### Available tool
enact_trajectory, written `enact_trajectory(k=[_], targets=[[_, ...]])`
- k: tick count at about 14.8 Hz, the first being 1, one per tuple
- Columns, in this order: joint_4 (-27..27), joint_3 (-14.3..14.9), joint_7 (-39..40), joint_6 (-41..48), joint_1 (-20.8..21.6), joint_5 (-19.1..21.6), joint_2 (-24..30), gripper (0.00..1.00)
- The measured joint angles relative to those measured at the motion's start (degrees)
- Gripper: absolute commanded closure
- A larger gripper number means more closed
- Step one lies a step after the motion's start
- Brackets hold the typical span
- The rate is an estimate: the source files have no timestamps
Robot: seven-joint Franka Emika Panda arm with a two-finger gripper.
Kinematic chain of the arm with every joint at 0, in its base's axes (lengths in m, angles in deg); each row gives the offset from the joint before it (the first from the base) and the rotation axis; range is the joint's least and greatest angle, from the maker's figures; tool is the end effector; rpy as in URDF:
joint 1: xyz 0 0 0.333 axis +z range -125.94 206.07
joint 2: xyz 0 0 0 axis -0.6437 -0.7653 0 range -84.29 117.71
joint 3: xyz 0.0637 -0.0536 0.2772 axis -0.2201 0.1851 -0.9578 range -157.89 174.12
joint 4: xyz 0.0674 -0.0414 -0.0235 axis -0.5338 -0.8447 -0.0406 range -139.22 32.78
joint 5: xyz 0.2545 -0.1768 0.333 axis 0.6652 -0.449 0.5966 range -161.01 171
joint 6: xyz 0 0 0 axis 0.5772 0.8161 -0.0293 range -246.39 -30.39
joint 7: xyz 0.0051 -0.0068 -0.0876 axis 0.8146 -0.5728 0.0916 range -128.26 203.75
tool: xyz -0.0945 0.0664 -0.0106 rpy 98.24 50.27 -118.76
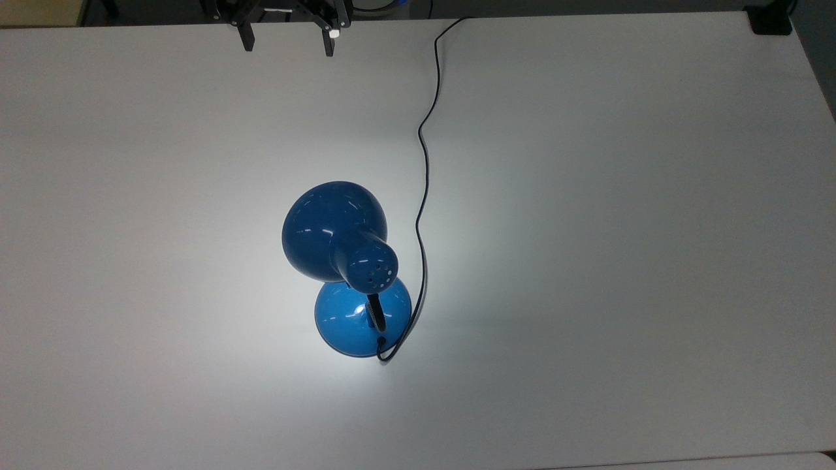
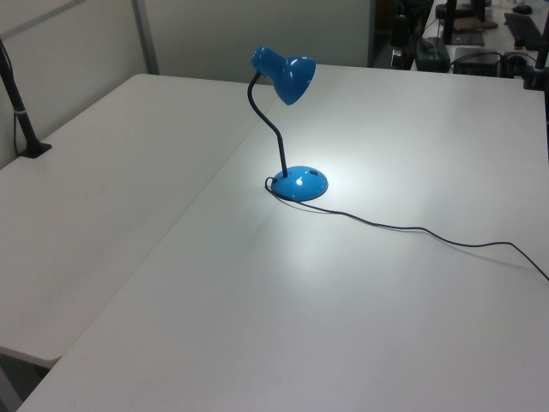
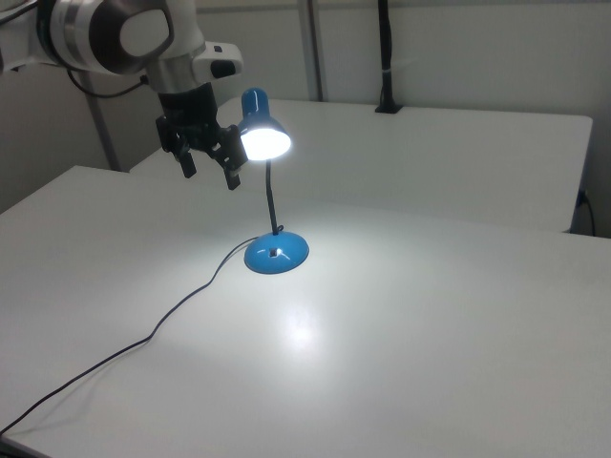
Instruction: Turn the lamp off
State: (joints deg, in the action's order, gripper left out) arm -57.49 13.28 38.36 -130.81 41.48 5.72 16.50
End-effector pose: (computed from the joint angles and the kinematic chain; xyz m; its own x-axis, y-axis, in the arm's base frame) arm 0.6324 -0.0401 0.5614 0.9947 -0.0567 0.0862 -0.0559 -0.9984 -0.0114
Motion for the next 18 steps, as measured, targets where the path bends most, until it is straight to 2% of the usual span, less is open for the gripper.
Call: enact_trajectory(k=[15, 18], targets=[[0.00, -0.06, 0.38, 0.85, -0.10, -0.03, -0.01, 0.00], [-0.04, -0.06, 8.45, 1.30, -0.23, -0.07, -0.14, 0.00]])
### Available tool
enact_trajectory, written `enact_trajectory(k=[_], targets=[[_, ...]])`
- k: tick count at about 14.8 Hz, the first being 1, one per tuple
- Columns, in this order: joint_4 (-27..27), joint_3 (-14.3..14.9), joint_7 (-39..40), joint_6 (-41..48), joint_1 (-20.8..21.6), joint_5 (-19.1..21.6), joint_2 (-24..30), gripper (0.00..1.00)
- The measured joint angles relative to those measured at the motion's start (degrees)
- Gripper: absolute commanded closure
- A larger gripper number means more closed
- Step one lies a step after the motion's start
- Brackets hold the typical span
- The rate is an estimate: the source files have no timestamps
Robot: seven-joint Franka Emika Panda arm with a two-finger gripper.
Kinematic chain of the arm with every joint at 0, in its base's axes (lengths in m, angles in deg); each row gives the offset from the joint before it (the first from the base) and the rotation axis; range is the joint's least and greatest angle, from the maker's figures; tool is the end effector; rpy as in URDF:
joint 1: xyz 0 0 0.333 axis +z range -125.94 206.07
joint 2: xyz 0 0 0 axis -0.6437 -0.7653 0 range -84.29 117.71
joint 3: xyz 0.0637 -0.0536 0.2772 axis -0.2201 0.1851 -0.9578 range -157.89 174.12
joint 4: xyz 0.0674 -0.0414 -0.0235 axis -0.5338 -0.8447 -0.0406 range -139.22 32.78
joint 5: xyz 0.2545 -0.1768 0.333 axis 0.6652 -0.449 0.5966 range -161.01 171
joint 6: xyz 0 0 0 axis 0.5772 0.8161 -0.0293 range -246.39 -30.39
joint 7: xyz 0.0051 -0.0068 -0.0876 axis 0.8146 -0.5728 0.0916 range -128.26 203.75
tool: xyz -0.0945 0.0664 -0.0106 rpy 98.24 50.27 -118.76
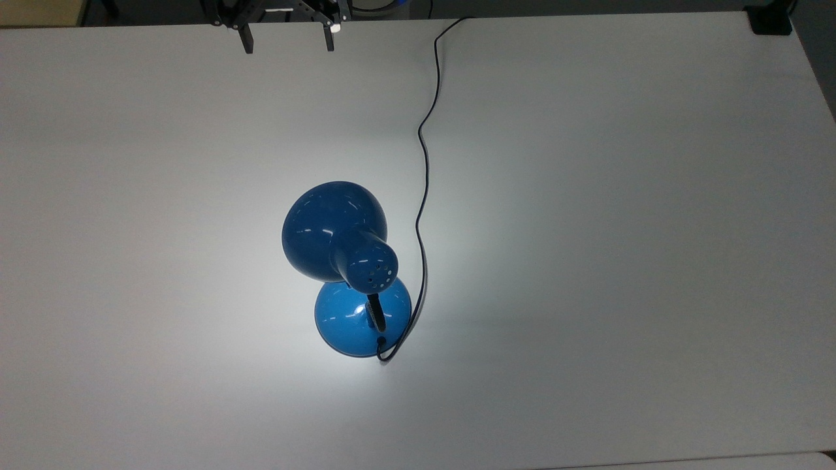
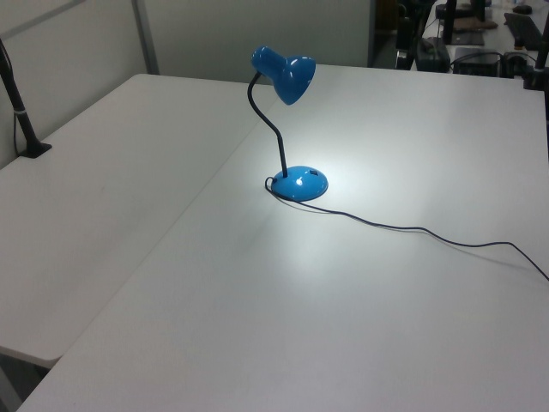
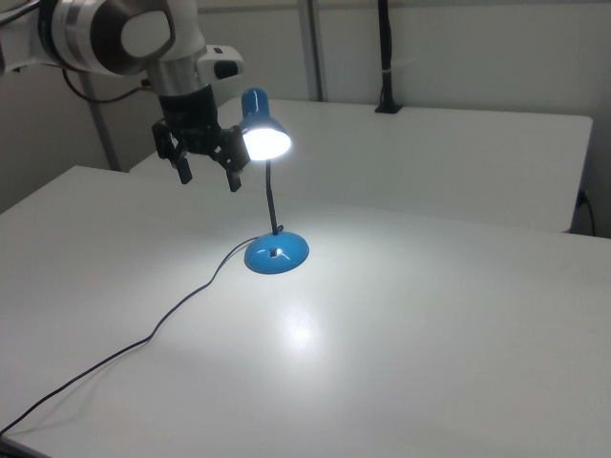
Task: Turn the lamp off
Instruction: 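Move the gripper down over the switch on the blue lamp base, then press down on the base switch with the gripper fingertips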
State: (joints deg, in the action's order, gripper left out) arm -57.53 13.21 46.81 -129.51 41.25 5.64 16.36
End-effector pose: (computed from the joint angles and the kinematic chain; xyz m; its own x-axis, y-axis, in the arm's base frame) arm 0.6304 -0.0418 0.5573 0.9942 0.0883 0.0612 0.0885 -0.9961 -0.0011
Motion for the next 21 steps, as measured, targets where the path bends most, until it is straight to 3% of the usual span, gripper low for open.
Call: enact_trajectory(k=[3, 6, 7, 8, 11, 12, 16, 21], targets=[[-0.25, 0.03, 10.54, 0.05, -1.04, -0.02, -0.57, 0.00], [-0.43, -0.05, 14.05, -0.91, -1.29, -0.03, -2.73, 0.02], [-0.54, -0.14, 14.27, -2.96, -1.23, -0.05, -3.83, 0.12], [-0.75, -0.21, 14.42, -5.51, -1.17, -0.09, -5.06, 0.28], [-1.77, -0.44, 14.46, -12.87, -1.13, -0.10, -9.03, 0.95], [-2.06, -0.49, 14.45, -15.93, -1.11, 0.23, -10.68, 1.00], [-2.22, -0.63, 12.80, -22.27, -0.90, 1.95, -14.03, 1.00], [-3.70, -0.83, 4.55, -38.35, 1.83, 3.33, -21.61, 1.00]])
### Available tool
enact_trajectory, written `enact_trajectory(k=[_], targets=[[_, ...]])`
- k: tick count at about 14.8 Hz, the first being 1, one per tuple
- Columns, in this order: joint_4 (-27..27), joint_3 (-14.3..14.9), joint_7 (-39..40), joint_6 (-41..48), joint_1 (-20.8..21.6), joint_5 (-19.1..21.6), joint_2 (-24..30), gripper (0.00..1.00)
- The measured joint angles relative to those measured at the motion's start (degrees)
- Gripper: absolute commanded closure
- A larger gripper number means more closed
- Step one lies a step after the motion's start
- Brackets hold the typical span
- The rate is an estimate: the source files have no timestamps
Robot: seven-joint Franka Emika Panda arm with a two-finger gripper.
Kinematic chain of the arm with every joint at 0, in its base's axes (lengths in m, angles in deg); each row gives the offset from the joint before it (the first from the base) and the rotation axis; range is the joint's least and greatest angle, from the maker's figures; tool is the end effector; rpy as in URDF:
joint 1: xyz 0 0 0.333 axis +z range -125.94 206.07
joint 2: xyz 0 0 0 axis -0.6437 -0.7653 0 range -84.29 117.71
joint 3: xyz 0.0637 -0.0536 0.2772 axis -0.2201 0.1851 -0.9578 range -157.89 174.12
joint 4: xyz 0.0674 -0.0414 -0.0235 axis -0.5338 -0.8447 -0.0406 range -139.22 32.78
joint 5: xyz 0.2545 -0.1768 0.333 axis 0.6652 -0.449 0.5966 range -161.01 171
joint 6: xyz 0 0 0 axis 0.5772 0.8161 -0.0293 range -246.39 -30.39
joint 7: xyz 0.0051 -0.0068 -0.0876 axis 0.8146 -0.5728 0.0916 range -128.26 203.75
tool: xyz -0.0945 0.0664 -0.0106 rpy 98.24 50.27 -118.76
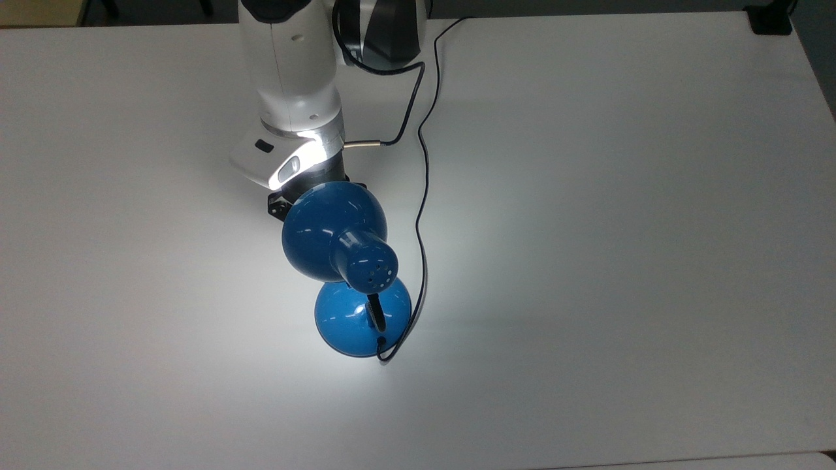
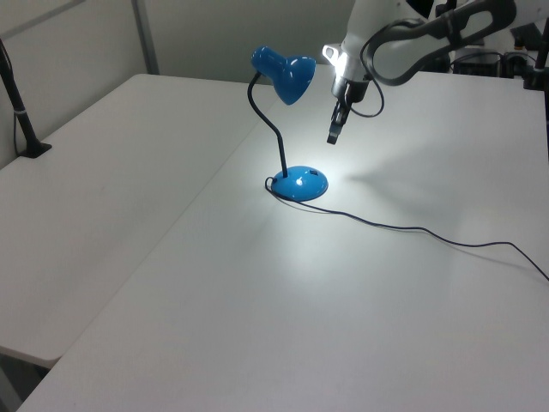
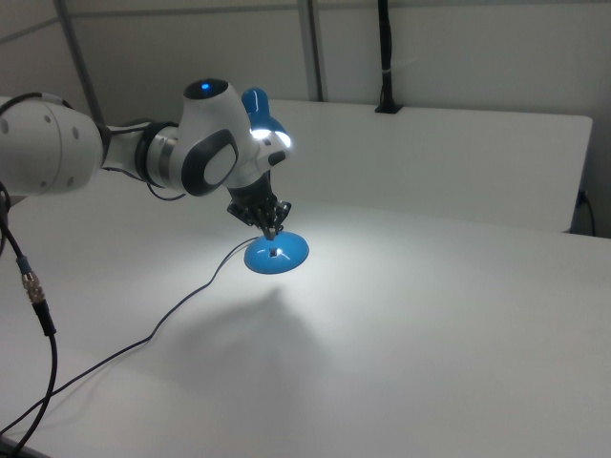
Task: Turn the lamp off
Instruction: 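Press down on the base switch with the gripper fingertips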
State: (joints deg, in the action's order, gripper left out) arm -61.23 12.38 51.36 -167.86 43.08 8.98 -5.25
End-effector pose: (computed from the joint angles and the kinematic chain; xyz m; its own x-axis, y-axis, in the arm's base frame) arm 0.7308 -0.0109 0.3330 0.9420 0.1782 0.2843 0.1754 -0.9839 0.0354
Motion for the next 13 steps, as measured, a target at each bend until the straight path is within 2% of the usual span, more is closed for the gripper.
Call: enact_trajectory(k=[6, 13], targets=[[-0.10, -0.08, -5.70, -9.33, 2.09, 0.48, -5.89, 1.00], [0.00, -0.07, -6.02, -10.04, 2.09, 0.49, -7.22, 1.00]])
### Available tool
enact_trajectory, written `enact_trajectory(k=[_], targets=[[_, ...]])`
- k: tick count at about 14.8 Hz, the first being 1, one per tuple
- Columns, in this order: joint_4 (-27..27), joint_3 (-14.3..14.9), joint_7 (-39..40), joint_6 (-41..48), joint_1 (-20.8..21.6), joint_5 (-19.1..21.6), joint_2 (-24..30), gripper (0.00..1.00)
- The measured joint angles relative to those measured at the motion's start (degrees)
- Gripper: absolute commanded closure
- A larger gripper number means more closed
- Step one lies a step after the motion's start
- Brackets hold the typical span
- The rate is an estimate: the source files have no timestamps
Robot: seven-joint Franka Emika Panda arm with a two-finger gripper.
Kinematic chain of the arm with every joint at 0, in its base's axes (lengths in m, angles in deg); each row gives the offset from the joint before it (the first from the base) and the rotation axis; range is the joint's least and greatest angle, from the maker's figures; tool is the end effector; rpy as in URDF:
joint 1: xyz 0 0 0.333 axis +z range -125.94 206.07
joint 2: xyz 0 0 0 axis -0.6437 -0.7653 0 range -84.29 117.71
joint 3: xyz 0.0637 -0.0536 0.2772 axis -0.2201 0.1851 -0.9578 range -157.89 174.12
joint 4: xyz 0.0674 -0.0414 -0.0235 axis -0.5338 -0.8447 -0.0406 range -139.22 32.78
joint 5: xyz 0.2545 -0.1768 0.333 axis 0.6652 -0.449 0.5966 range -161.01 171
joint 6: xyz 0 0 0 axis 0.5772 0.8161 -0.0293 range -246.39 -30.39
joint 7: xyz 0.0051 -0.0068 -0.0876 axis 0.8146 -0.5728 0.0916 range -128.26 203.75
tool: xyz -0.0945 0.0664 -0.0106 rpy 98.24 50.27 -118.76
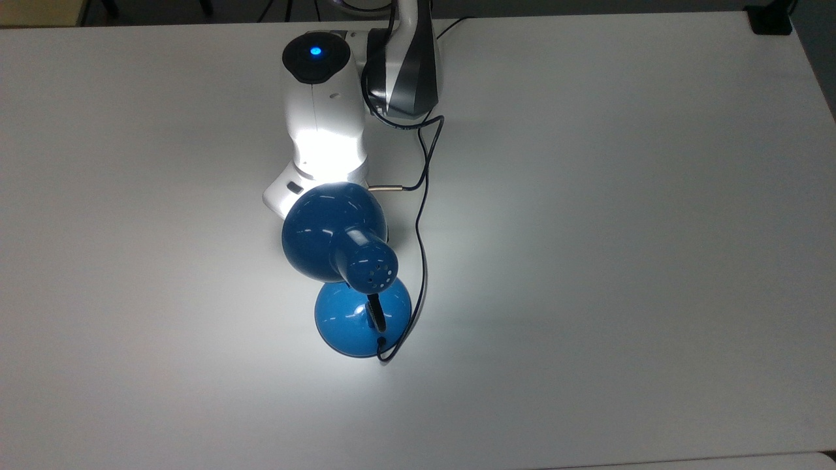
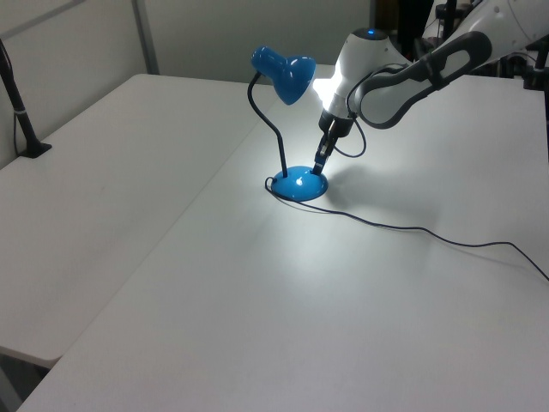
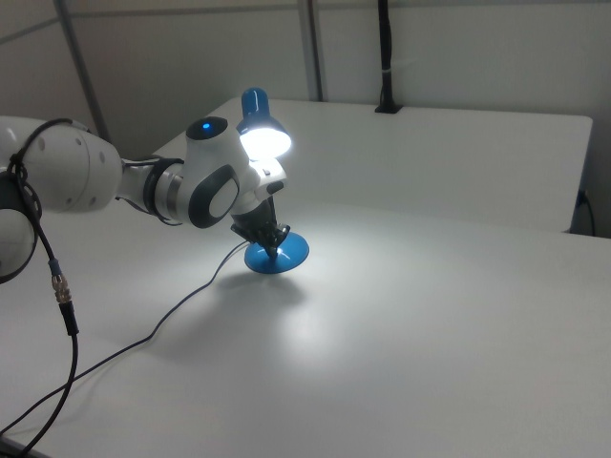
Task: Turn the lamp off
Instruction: 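Press down on the base switch with the gripper fingertips, then lift the gripper up and away from the lamp base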
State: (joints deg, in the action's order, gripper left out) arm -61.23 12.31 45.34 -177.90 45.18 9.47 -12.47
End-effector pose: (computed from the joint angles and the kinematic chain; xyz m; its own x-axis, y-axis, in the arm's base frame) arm 0.7407 0.0154 0.2613 0.9375 0.1027 0.3325 0.1028 -0.9945 0.0174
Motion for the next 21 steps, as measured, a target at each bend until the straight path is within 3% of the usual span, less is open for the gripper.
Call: enact_trajectory(k=[10, 15, 16, 18, 21], targets=[[-0.32, 0.00, 0.03, -0.64, 0.17, -0.04, -0.30, 1.00], [0.09, 0.00, 2.42, 11.84, 0.21, -0.08, 1.59, 1.00], [0.32, 0.03, 3.16, 15.14, 0.17, -0.08, 2.90, 0.87], [0.58, 0.17, 4.24, 22.59, -0.03, -0.07, 6.58, 0.00], [0.69, 0.28, 4.50, 35.20, -0.91, -0.08, 13.08, 0.00]])
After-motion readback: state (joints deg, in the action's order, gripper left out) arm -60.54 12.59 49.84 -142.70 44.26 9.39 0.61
